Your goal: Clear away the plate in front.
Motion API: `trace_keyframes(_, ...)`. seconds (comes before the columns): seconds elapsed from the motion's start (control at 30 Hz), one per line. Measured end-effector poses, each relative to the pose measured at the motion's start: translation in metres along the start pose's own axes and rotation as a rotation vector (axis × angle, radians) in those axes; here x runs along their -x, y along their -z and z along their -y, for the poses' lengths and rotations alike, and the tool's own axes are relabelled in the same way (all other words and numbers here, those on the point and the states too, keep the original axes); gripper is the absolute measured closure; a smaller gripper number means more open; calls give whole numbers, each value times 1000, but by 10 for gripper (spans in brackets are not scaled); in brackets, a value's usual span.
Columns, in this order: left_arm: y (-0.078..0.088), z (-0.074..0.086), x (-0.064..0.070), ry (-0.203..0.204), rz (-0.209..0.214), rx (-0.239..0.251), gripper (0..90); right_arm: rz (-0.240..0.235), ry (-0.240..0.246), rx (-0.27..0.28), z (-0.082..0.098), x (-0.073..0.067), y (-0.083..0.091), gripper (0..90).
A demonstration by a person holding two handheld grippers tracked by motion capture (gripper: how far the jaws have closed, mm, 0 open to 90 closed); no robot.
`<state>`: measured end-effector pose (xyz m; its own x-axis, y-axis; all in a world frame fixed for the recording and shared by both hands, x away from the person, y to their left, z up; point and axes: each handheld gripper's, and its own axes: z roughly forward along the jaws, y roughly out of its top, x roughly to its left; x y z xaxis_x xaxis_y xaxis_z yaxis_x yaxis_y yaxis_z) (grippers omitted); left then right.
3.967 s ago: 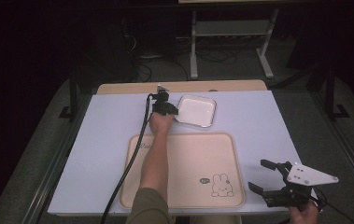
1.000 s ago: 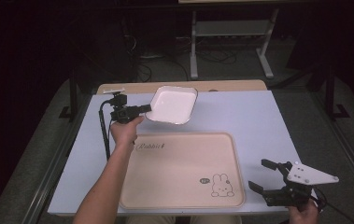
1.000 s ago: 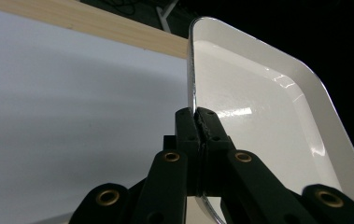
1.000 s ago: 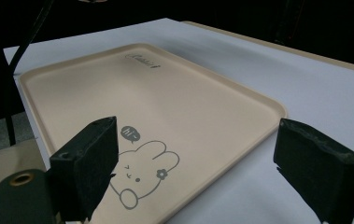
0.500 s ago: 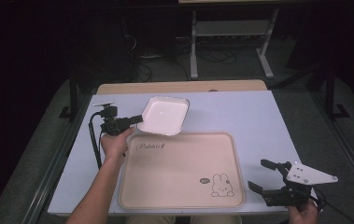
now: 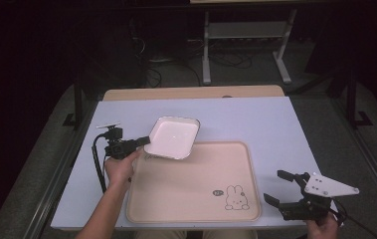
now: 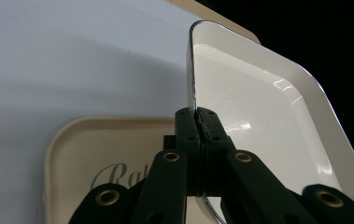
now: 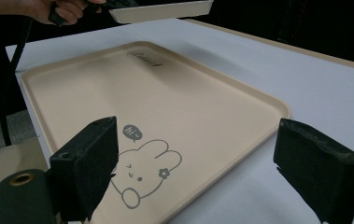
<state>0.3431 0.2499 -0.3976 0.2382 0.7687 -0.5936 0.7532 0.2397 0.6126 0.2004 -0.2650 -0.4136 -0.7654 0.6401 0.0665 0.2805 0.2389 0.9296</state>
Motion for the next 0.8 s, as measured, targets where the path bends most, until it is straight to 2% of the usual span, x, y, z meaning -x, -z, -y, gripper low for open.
trace_keyframes(0.2,5,4,-1,10,1,10,889,-1,0,0,0,0,0,131)
trace_keyframes(0.57,10,13,7,-23,-5,-7,889,-3,2,0,0,0,0,131)
trace_keyframes(0.8,12,22,8,-16,-11,-4,888,-3,3,0,0,-1,0,131)
